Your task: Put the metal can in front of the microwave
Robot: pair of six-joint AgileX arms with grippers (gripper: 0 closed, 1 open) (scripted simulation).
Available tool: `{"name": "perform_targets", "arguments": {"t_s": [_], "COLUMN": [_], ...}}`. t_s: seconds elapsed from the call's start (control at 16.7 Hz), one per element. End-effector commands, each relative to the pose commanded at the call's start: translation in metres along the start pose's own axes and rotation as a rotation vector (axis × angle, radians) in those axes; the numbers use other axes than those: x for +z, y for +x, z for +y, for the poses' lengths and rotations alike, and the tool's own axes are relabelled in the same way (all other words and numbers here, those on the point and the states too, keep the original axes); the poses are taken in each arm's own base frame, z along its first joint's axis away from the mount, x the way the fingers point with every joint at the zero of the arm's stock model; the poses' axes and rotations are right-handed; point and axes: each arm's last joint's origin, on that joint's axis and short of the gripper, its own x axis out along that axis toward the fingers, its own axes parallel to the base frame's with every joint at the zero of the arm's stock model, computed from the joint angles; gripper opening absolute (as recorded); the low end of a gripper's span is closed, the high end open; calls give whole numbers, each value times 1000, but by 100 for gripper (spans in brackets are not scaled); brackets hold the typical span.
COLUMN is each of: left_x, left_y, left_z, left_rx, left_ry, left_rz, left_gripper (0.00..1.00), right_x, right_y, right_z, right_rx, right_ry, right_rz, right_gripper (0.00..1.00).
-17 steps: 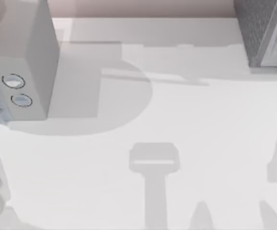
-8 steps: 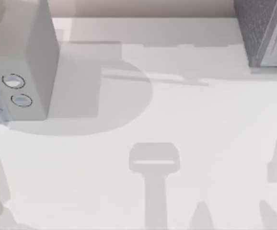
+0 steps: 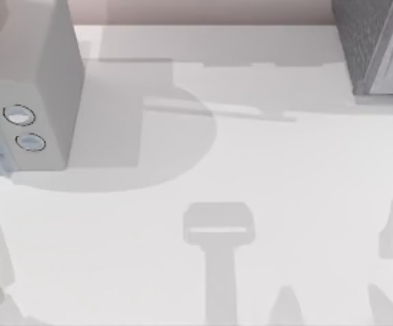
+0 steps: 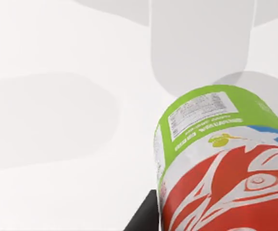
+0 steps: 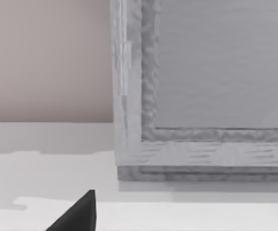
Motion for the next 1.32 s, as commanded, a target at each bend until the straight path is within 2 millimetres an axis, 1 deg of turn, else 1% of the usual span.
{"name": "perform_targets", "arguments": {"t_s": [0.54, 0.6, 1.14, 1.32], "left_x": [0, 0, 0, 1], "left_y": [0, 0, -1, -19], "left_z": [0, 0, 0, 1], "left_rx": [0, 0, 1, -1], "left_ry": [0, 0, 1, 1], "left_rz": [0, 0, 0, 2], "left_gripper": [98, 100, 100, 100], "right_x": [0, 0, 0, 0], "right_y": [0, 0, 0, 0], "right_z": [0, 0, 0, 0], "right_rx": [0, 0, 0, 0], "right_ry": [0, 0, 0, 0], "right_rz": [0, 0, 0, 0], "right_gripper": [100, 100, 100, 100]}}
